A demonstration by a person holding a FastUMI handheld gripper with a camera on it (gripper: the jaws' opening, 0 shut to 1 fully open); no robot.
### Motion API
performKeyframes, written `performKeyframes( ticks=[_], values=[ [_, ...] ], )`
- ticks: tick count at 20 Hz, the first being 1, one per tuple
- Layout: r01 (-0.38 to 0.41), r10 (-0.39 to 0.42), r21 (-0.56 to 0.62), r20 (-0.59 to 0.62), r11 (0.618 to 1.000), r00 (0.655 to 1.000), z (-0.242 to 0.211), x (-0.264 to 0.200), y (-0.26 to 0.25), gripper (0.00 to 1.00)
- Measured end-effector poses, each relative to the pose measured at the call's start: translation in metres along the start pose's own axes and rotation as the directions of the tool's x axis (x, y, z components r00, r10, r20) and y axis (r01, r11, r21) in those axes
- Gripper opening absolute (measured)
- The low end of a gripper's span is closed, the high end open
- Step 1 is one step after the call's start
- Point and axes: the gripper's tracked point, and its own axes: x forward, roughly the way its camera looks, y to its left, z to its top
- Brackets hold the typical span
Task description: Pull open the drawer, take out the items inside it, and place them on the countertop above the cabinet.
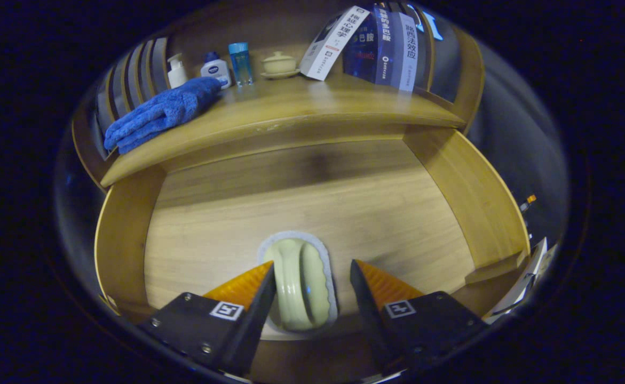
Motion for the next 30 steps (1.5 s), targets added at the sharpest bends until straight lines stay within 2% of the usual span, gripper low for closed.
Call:
performKeyframes(
  ticks=[2, 4, 6, 8, 10, 12, 13, 16, 21, 26, 30],
  values=[
    [-0.011, 0.011, 0.008, 0.015, 1.000, 1.000, 0.001, 0.001, 0.002, 0.61],
    [-0.002, 0.002, 0.004, 0.020, 1.000, 1.000, 0.002, 0.002, 0.002, 0.56],
    [0.020, -0.022, 0.028, 0.058, 0.999, 0.998, 0.010, -0.004, 0.004, 0.56],
    [0.064, -0.066, 0.030, 0.074, 0.998, 0.995, 0.009, 0.003, 0.007, 0.30],
    [0.101, -0.102, 0.017, 0.066, 0.995, 0.993, 0.009, 0.002, 0.009, 0.30],
    [0.104, -0.103, -0.009, 0.069, 0.995, 0.992, 0.010, -0.003, 0.016, 0.30],
    [0.082, -0.081, -0.010, 0.076, 0.997, 0.994, 0.015, -0.001, 0.024, 0.12],
    [0.074, -0.071, -0.026, 0.110, 0.997, 0.991, 0.026, -0.011, 0.036, 0.12],
    [0.105, -0.091, -0.065, 0.196, 0.992, 0.976, 0.059, -0.055, 0.036, 0.12],
    [0.112, -0.084, -0.071, 0.311, 0.991, 0.947, 0.108, -0.093, 0.031, 0.12],
    [0.088, -0.051, -0.078, 0.384, 0.993, 0.922, 0.143, -0.098, 0.035, 0.12]
  ],
)
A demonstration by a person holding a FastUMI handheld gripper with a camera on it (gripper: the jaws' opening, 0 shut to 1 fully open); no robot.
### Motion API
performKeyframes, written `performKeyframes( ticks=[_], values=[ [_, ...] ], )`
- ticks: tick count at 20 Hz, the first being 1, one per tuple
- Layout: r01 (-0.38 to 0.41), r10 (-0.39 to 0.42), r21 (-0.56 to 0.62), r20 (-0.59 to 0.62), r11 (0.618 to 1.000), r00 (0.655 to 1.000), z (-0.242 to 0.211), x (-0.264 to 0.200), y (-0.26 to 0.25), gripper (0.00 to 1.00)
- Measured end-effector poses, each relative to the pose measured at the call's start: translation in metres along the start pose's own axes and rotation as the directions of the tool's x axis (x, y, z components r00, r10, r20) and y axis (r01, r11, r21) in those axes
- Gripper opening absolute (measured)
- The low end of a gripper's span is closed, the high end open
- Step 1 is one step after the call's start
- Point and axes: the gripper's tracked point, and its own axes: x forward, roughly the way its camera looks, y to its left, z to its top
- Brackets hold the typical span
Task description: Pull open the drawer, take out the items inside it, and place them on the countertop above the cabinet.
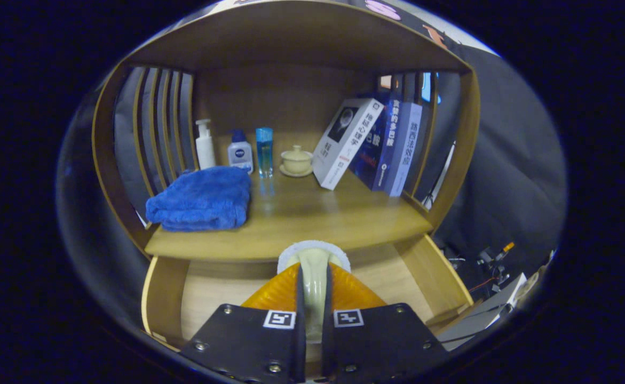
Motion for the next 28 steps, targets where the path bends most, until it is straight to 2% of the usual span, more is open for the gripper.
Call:
performKeyframes(
  ticks=[4, 10, 13, 17, 22, 23, 25, 26, 27, 28],
  values=[
    [-0.036, 0.037, -0.021, 0.037, 0.999, 0.999, 0.020, 0.036, 0.010, 0.12],
    [-0.047, 0.050, -0.060, 0.059, 0.997, 0.997, 0.036, 0.083, 0.020, 0.12],
    [-0.075, 0.074, 0.000, 0.093, 0.997, 0.993, 0.052, 0.096, 0.022, 0.12],
    [-0.089, 0.088, 0.008, 0.060, 0.996, 0.994, 0.050, 0.122, 0.023, 0.12],
    [-0.112, 0.108, 0.029, 0.114, 0.993, 0.988, 0.062, 0.148, 0.033, 0.12],
    [-0.105, 0.101, 0.034, 0.106, 0.994, 0.989, 0.062, 0.152, 0.031, 0.15],
    [-0.105, 0.099, 0.050, 0.118, 0.993, 0.988, 0.064, 0.162, 0.036, 0.16],
    [-0.104, 0.095, 0.062, 0.135, 0.993, 0.986, 0.067, 0.168, 0.037, 0.20],
    [-0.105, 0.098, 0.062, 0.102, 0.993, 0.990, 0.059, 0.173, 0.039, 0.21],
    [-0.104, 0.093, 0.072, 0.136, 0.992, 0.986, 0.065, 0.175, 0.040, 0.25]
  ],
)
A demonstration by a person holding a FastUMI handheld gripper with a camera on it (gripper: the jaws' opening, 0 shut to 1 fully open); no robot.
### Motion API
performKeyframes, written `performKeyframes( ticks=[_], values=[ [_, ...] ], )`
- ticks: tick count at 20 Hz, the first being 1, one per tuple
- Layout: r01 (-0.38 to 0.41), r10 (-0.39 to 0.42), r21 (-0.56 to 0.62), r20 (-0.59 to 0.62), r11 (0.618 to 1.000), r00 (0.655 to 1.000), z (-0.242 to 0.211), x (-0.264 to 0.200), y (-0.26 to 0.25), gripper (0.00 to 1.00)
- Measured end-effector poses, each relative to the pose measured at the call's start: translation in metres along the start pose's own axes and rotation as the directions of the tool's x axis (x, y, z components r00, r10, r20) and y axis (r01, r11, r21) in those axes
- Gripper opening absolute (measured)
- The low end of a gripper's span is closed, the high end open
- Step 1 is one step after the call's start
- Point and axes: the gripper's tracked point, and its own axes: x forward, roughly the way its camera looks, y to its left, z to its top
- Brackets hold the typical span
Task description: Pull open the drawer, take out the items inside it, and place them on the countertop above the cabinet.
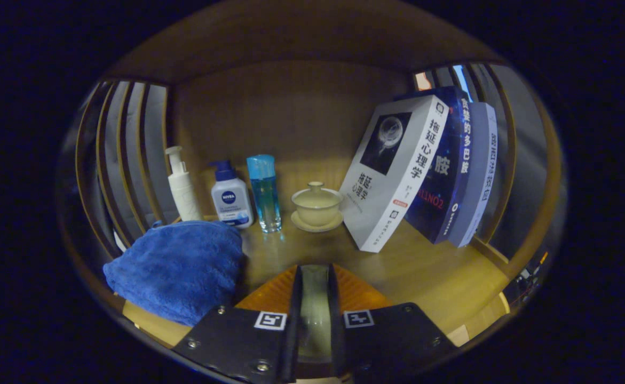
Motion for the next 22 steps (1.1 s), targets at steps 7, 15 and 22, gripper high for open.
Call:
performKeyframes(
  ticks=[7, 15, 22],
  values=[
    [-0.011, 0.012, -0.029, 0.010, 1.000, 1.000, 0.001, -0.024, 0.005, 0.79],
    [-0.024, 0.025, -0.020, 0.089, 1.000, 0.996, 0.035, -0.104, 0.002, 0.97],
    [0.002, 0.010, -0.070, 0.174, 0.998, 0.985, 0.065, -0.208, -0.007, 0.97]
  ],
)
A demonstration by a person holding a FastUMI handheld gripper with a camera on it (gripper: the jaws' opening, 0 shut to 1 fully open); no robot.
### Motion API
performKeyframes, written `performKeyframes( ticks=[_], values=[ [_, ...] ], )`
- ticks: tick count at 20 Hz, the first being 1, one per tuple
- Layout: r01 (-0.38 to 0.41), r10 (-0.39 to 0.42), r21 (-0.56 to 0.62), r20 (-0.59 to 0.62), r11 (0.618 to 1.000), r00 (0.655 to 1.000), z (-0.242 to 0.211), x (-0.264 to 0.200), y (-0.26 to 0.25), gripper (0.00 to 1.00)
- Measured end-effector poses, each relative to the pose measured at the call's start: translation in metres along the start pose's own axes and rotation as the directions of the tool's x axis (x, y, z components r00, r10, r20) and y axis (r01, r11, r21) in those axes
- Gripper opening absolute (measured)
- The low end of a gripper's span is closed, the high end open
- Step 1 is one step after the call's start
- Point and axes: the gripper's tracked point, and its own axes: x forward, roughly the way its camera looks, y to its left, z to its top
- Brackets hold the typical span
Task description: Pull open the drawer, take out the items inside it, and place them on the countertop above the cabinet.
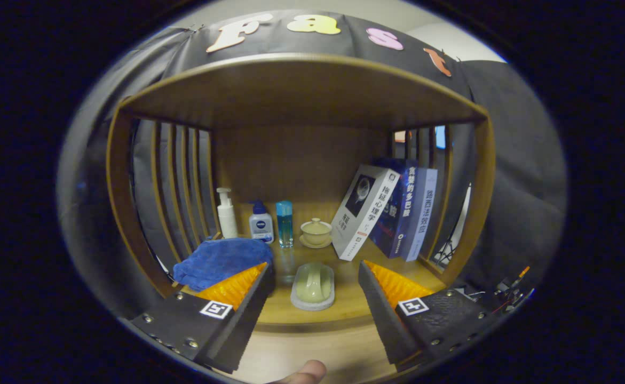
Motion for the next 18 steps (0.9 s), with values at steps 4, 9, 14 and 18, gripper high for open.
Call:
performKeyframes(
  ticks=[4, 9, 14, 18],
  values=[
    [0.011, -0.008, -0.033, 0.084, 0.999, 0.996, 0.031, -0.061, 0.000, 0.97],
    [-0.029, 0.032, -0.025, 0.121, 0.999, 0.992, 0.043, -0.110, 0.017, 0.97],
    [-0.016, 0.020, -0.040, 0.120, 0.999, 0.993, 0.022, -0.138, 0.014, 0.96],
    [-0.009, 0.009, -0.001, 0.146, 1.000, 0.989, 0.005, -0.161, 0.003, 0.96]
  ],
)
